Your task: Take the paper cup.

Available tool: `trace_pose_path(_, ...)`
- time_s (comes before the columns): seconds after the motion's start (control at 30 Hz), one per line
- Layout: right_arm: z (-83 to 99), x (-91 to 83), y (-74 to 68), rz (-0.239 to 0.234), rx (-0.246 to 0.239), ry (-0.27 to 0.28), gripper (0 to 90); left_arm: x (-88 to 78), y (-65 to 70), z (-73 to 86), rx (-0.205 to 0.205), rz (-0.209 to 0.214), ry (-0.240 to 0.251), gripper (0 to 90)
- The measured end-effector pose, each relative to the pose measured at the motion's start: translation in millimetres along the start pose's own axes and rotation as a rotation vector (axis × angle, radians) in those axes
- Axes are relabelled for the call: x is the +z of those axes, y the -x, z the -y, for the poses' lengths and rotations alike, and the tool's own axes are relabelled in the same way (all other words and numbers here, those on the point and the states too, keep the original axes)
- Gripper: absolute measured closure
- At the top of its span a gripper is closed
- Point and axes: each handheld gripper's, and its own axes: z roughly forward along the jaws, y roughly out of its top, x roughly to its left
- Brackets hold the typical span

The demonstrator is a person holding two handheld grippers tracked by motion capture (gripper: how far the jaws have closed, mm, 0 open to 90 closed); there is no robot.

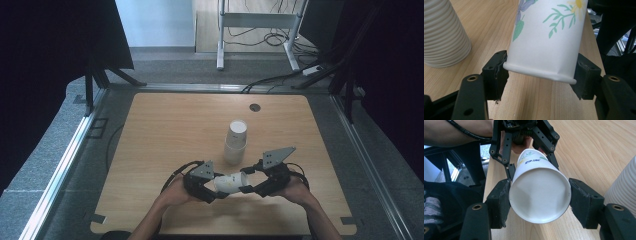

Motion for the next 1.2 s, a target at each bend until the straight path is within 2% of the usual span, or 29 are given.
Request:
trace_pose_path(0.2, -2.9, 1.0, -1.0, 0.021, 0.006, -0.043, 29.6, 2.0, 0.4, -2.1, 0.01, -0.012, -0.027, 36.4)
trace_pose_path(0.27, -4.4, 0.6, -1.3, 0.025, 0.002, -0.061, 27.9, 3.0, 1.2, -2.2, 0.002, -0.014, -0.024, 36.4)
trace_pose_path(0.3, -9.0, 0.5, -2.5, 0.038, -0.011, -0.118, 24.6, 2.5, 0.7, -2.9, 0.013, -0.017, -0.043, 36.4)
trace_pose_path(0.4, -16.5, 1.8, -4.8, 0.05, -0.032, -0.201, 21.0, 2.7, 1.0, -4.0, 0.011, -0.023, -0.048, 36.3)
trace_pose_path(0.5, -26.5, 7.5, -7.5, 0.079, -0.068, -0.338, 18.8, 2.6, 1.5, -5.2, 0.014, -0.029, -0.061, 36.3)
trace_pose_path(0.53, -28.8, 9.3, -8.1, 0.085, -0.077, -0.368, 18.2, 2.6, 1.5, -5.2, 0.014, -0.029, -0.061, 36.3)
trace_pose_path(0.57, -28.8, 9.3, -8.1, 0.085, -0.077, -0.368, 18.2, 3.5, 2.5, -5.5, 0.009, -0.035, -0.059, 36.3)
trace_pose_path(0.6, -37.1, 15.4, -9.0, 0.091, -0.115, -0.459, 18.0, 3.9, 2.8, -6.2, 0.015, -0.039, -0.07, 36.3)
trace_pose_path(0.77, -49.8, 29.5, -10.0, 0.091, -0.145, -0.622, 17.4, 5.3, 3.4, -7.2, 0.016, -0.045, -0.09, 36.3)
trace_pose_path(0.87, -55.4, 39.8, -9.3, 0.084, -0.148, -0.716, 17.3, 5.2, 3.1, -7.5, 0.024, -0.048, -0.097, 36.3)
trace_pose_path(0.93, -58.9, 47.1, -7.7, 0.077, -0.162, -0.763, 17.7, 4.9, 3.2, -8.2, 0.031, -0.048, -0.104, 36.4)
trace_pose_path(0.97, -59.9, 49.2, -8.5, 0.078, -0.151, -0.781, 18.0, 4.9, 3.3, -8.4, 0.032, -0.048, -0.106, 36.3)
trace_pose_path(1.03, -62.3, 55.0, -7.8, 0.07, -0.172, -0.817, 18.7, 5.4, 4.1, -8.6, 0.028, -0.055, -0.106, 36.3)
trace_pose_path(1.13, -65.4, 62.3, -7.7, 0.072, -0.198, -0.859, 20.6, 5.8, 4.4, -8.7, 0.029, -0.054, -0.11, 36.4)
trace_pose_path(1.17, -66.2, 64.0, -8.5, 0.073, -0.191, -0.874, 21.2, 5.8, 4.6, -8.8, 0.031, -0.055, -0.113, 36.4)
trace_pose_path(1.2, -67.2, 65.9, -7.8, 0.067, -0.202, -0.88, 21.9, 6.4, 5.5, -8.8, 0.02, -0.054, -0.105, 36.4)
